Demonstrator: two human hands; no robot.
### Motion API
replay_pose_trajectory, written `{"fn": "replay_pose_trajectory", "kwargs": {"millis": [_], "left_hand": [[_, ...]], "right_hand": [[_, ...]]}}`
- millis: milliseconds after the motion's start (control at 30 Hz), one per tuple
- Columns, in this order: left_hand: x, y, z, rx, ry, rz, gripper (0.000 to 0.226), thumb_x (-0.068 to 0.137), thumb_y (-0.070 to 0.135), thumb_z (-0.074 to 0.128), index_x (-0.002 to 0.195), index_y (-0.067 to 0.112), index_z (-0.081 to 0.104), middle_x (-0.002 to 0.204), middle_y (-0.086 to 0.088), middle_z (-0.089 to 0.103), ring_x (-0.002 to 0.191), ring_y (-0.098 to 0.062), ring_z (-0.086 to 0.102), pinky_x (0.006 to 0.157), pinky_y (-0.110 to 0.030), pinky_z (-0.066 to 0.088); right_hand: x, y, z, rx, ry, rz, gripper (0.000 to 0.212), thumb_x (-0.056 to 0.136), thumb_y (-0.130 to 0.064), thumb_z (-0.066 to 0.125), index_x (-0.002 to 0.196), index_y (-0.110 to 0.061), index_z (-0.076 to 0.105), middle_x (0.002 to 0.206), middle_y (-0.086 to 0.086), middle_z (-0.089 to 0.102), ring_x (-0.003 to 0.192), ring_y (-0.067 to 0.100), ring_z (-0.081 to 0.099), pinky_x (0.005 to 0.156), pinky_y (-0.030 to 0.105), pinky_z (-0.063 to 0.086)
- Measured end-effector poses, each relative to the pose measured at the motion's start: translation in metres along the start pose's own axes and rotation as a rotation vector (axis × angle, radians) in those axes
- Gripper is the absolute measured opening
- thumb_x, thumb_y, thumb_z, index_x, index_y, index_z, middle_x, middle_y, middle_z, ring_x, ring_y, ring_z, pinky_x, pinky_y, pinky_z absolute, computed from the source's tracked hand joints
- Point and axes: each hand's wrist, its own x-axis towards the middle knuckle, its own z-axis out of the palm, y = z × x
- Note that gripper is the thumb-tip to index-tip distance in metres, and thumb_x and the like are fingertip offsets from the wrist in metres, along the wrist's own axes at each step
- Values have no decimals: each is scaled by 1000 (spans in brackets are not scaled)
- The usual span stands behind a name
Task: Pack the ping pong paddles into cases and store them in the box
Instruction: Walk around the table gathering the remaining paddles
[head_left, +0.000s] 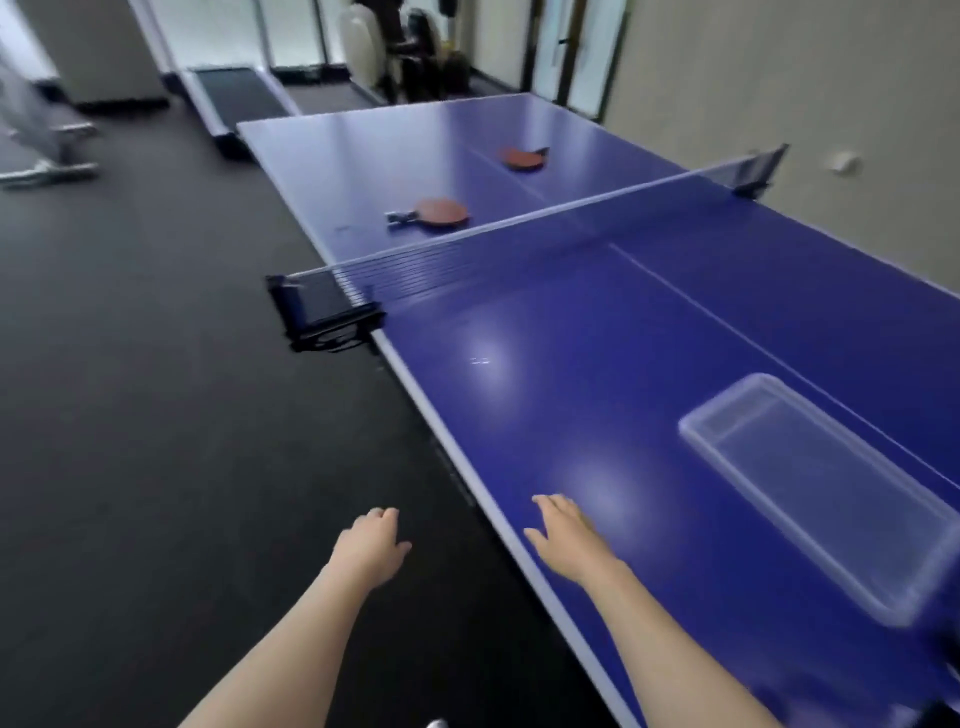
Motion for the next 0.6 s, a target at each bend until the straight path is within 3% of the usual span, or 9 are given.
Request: {"fn": "replay_pose_trajectory", "kwargs": {"millis": [333,600], "left_hand": [[8,-130,-2,-250,-23,-289,52,97,35,47,142,12,35,143,-9,42,131,-28,41,104,-40,39],[76,-191,-43,-301,16,-417,53,96,35,50,141,10,36,143,-11,42,131,-30,41,106,-41,38]], "right_hand": [[101,-160,49,-175,-260,-323,52,99,-30,44,145,-11,32,145,9,39,136,26,34,110,37,31],[210,-246,50,-275,-316,-509,51,98,-29,46,143,-7,35,141,14,43,130,31,40,106,40,35]]}}
